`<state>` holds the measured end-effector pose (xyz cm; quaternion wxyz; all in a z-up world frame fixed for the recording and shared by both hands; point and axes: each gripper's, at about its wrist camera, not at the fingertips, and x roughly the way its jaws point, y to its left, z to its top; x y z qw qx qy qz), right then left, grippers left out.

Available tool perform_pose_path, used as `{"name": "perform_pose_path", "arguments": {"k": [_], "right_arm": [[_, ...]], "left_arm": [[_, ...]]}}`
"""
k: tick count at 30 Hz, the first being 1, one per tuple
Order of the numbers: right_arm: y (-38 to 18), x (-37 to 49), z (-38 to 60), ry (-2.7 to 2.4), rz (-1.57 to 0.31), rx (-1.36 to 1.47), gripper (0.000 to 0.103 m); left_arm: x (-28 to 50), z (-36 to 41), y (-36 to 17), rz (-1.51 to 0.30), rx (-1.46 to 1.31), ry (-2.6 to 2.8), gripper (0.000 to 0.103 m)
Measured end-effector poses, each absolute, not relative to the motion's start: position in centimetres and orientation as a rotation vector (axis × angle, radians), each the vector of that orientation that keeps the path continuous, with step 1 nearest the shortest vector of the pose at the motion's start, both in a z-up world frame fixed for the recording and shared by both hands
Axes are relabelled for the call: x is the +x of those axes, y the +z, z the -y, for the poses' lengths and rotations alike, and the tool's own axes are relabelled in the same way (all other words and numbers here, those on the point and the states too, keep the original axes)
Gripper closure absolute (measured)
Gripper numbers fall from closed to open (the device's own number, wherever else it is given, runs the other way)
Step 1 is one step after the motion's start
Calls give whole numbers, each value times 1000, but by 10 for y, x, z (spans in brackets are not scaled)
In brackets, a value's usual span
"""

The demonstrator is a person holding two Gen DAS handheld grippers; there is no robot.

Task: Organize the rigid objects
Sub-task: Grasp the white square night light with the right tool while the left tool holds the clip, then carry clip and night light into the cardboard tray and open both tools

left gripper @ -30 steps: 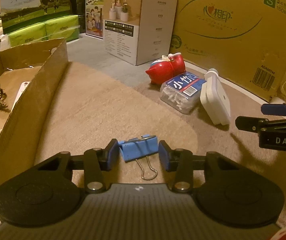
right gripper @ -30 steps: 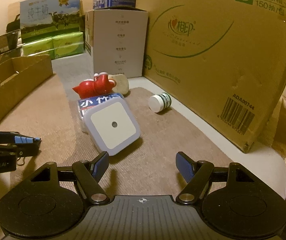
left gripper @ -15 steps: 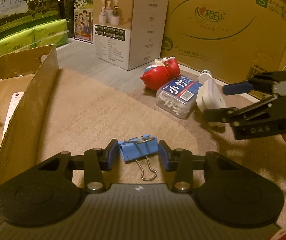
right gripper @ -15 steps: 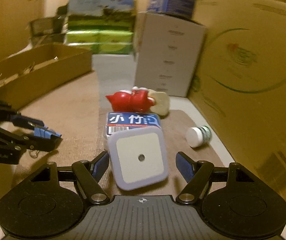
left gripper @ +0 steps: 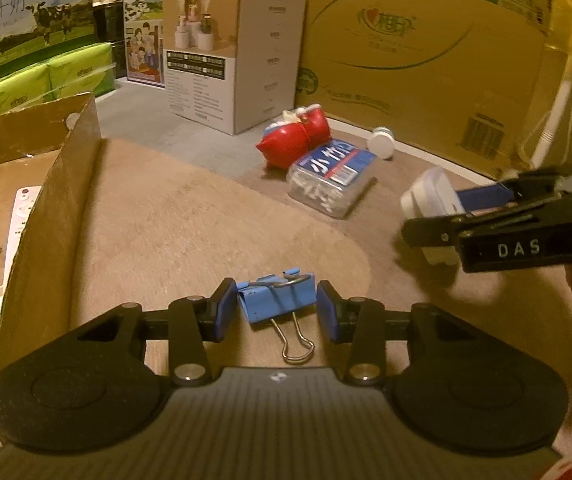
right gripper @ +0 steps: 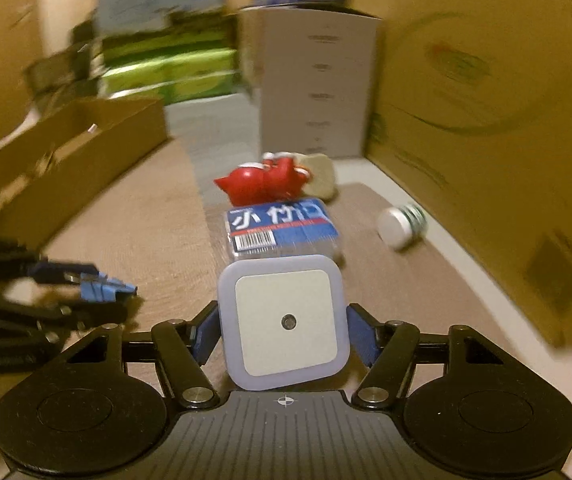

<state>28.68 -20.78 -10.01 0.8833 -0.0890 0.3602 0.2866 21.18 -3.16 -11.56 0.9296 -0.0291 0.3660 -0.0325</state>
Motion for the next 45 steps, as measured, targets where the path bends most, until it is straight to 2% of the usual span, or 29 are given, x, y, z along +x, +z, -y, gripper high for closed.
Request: {"name": "perform_pose_path", "arguments": {"k": [10,18,29,45], "right_arm": [[-101,232,209,511,-845,-134,37],[-98,222,212,513,-809,-181,38],[-66,182,210,436,-767,-95,38],[-30,121,170,426,-774,-50,38]], "left_arm": [[174,22,-113,-778,-37,-107,64],[165,17,-107,-769,-49,-118,64],[139,17,-70,-710,-26,-147,64],[86,-25,-21,-680,-4,-125,64]]}}
